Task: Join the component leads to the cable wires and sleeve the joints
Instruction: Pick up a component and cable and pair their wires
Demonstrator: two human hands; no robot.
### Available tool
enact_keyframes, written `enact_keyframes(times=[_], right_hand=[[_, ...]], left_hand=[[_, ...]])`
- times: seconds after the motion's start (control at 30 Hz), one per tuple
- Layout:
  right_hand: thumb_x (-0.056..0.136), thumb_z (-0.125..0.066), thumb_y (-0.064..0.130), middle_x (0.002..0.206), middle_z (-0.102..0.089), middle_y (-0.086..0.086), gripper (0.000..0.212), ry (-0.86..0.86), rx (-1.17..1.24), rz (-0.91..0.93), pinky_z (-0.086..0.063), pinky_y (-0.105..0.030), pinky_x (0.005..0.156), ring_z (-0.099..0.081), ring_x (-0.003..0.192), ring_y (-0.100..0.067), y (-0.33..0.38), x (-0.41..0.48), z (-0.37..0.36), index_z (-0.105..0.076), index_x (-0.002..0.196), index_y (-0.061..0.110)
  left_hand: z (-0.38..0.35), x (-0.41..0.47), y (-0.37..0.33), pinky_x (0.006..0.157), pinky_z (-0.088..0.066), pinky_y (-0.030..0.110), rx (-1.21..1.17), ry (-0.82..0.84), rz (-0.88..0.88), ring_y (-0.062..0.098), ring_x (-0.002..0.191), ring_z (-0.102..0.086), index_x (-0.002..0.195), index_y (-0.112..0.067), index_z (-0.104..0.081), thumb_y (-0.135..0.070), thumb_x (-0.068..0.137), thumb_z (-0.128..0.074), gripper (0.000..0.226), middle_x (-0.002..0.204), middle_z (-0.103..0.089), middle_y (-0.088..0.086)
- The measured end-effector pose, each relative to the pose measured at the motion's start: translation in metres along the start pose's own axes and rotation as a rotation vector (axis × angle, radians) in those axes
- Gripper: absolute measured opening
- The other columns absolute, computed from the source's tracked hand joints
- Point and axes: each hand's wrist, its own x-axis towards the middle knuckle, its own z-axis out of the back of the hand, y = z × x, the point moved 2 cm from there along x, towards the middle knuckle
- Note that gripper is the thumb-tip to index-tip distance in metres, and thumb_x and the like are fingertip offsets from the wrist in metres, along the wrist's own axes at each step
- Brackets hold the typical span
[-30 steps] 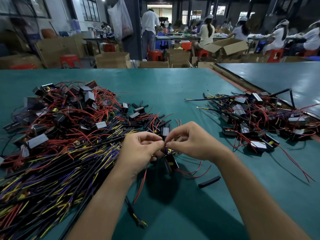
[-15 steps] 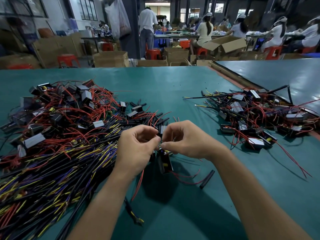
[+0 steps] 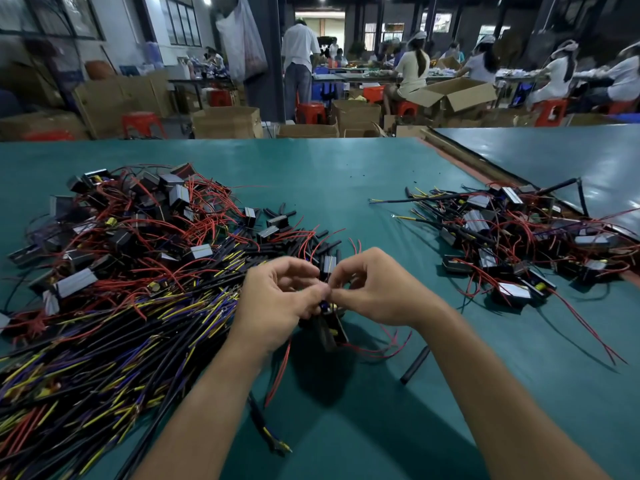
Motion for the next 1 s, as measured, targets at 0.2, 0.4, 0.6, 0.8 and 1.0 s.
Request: enact_keyframes(times=[0.2,0.4,0.6,0.8,1.0], right_hand=[[0.085,-0.074,0.018,0.057,-0.058,0.012,0.018,0.021,-0.016,0.028,-0.034,-0.01,0.052,-0.047,0.048,0.002,0.0018,0.0001,-0.0006,-0.068,0.069,0.023],[0.083,-0.074,0.017,0.056,-0.058,0.009,0.015,0.044,0.019,-0.003,-0.036,-0.016,0.052,-0.046,0.05,0.001,-0.0012,0.0001,-0.002,-0.07,0.068,0.018],[0.082,-0.072,0.01,0.056,-0.062,0.005,0.015,0.024,0.113,-0.035,-0.045,-0.026,0.054,-0.056,0.053,-0.01,-0.0043,0.0029,-0.0045,-0.068,0.071,0.019],[0.087,-0.07,0.01,0.055,-0.06,0.005,0.016,0.101,0.127,-0.071,-0.044,-0.019,0.05,-0.057,0.051,-0.009,-0.0055,0.0008,-0.0058,-0.071,0.073,0.017],[0.087,-0.07,0.012,0.053,-0.058,0.01,0.019,0.088,0.063,-0.019,-0.04,-0.02,0.052,-0.049,0.051,-0.005,0.0015,0.0001,-0.0007,-0.068,0.069,0.019]], left_hand=[[0.0017,-0.0003,0.0016,0.044,-0.047,0.018,-0.026,0.099,0.125,0.011,0.047,-0.061,0.081,-0.009,-0.072,0.002,0.078,-0.074,0.012,0.061,-0.068,0.004],[0.0013,-0.0028,-0.0008,0.045,-0.046,0.017,0.0,0.103,0.092,0.011,0.049,-0.06,0.074,-0.012,-0.074,0.001,0.08,-0.072,0.015,0.059,-0.067,0.005],[0.0027,0.0001,0.0011,0.044,-0.046,0.018,-0.013,0.067,0.072,0.013,0.047,-0.061,0.067,-0.015,-0.073,0.0,0.079,-0.075,0.019,0.059,-0.068,0.005],[-0.0017,-0.0015,0.0033,0.044,-0.045,0.019,0.01,0.053,0.029,0.015,0.047,-0.059,0.073,-0.007,-0.071,0.0,0.079,-0.075,0.01,0.059,-0.067,0.007],[-0.0024,-0.0007,0.0013,0.044,-0.047,0.02,0.001,0.028,0.005,0.016,0.047,-0.06,0.078,0.001,-0.07,0.0,0.08,-0.074,0.004,0.063,-0.068,0.012]])
